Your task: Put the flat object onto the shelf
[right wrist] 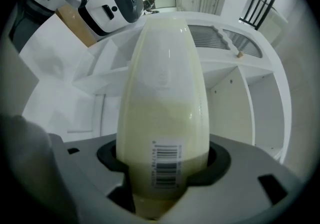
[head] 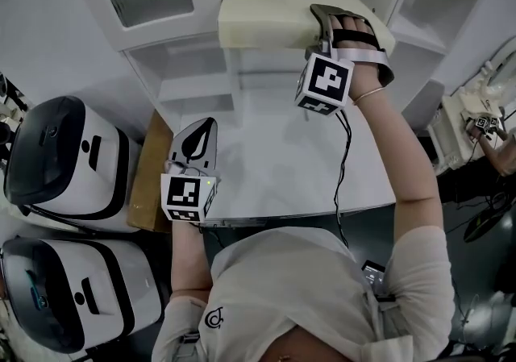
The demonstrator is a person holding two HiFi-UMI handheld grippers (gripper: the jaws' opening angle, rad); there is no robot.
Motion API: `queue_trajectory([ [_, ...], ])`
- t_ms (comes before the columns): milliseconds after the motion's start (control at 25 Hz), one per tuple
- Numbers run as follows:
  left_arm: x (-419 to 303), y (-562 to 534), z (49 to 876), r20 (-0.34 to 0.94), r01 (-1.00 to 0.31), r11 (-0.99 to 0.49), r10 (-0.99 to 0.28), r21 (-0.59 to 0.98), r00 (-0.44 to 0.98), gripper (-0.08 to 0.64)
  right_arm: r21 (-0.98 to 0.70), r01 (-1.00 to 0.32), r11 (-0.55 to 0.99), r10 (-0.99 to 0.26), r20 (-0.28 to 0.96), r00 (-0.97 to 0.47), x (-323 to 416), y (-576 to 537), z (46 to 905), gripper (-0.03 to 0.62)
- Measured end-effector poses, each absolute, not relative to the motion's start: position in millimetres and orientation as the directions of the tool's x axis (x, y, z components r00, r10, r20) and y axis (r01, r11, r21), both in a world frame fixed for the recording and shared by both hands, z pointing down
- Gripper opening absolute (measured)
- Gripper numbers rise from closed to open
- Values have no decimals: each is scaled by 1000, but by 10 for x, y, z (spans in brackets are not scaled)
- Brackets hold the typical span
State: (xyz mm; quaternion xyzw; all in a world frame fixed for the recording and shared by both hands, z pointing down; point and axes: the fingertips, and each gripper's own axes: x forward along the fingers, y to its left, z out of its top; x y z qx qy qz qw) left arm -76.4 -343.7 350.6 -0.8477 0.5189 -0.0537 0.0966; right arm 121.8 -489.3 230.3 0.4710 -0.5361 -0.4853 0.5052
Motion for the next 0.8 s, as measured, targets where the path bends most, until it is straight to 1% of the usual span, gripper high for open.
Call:
queue_trajectory([
  [200, -738, -3607, 3560, 8, -880, -424, -902, -213, 432, 14, 993, -4, 120, -988, 119, -93, 1180, -5137, 2385, 302],
  [280, -722, -3664, 3587, 15, -883, -419, -905, -212, 426, 14, 989, -3, 145, -984, 144, -105, 1175, -5243, 2453, 316],
  [520, -676, -3828, 3659, 36, -887, -411, -910, -210, 413, 14, 987, 3, 159, -979, 158, -129, 1232, -5556, 2539, 319],
  [800, -676, -4009, 3671, 25, -902, -384, -922, -196, 387, 14, 981, -5, 192, -974, 190, -125, 1218, -5605, 2536, 334],
])
